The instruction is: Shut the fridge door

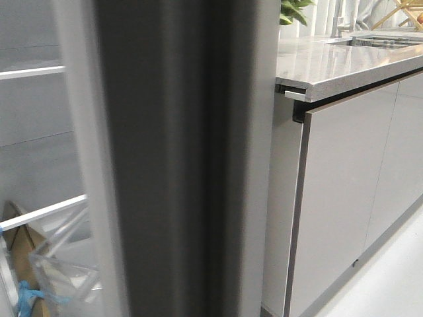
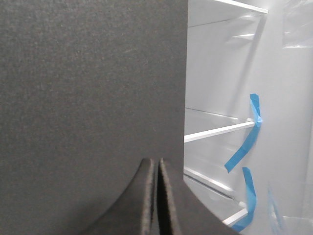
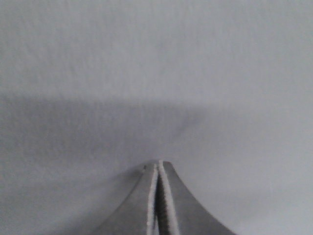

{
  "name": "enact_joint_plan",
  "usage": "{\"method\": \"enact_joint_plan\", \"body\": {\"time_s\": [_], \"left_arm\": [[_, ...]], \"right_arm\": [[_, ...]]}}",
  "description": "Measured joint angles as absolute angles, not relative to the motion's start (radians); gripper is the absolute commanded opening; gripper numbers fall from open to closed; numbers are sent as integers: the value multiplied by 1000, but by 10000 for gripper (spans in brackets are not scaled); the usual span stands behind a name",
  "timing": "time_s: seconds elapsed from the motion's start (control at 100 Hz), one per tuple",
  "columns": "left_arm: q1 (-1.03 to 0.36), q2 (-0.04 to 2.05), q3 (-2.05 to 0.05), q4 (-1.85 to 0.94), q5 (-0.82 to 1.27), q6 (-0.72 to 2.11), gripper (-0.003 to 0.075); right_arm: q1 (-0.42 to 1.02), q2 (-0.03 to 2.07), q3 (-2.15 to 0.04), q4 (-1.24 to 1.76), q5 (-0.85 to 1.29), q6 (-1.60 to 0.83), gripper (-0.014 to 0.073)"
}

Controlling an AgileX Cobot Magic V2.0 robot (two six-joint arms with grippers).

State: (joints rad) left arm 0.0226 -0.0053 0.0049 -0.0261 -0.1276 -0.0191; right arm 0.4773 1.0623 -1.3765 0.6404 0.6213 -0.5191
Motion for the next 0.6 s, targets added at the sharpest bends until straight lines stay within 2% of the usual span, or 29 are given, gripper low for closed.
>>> {"method": "enact_joint_plan", "body": {"time_s": [0.6], "left_arm": [[23,-5,5,-26,-128,-19,-20]], "right_arm": [[657,1403,-1661,643,583,-583,-45]]}}
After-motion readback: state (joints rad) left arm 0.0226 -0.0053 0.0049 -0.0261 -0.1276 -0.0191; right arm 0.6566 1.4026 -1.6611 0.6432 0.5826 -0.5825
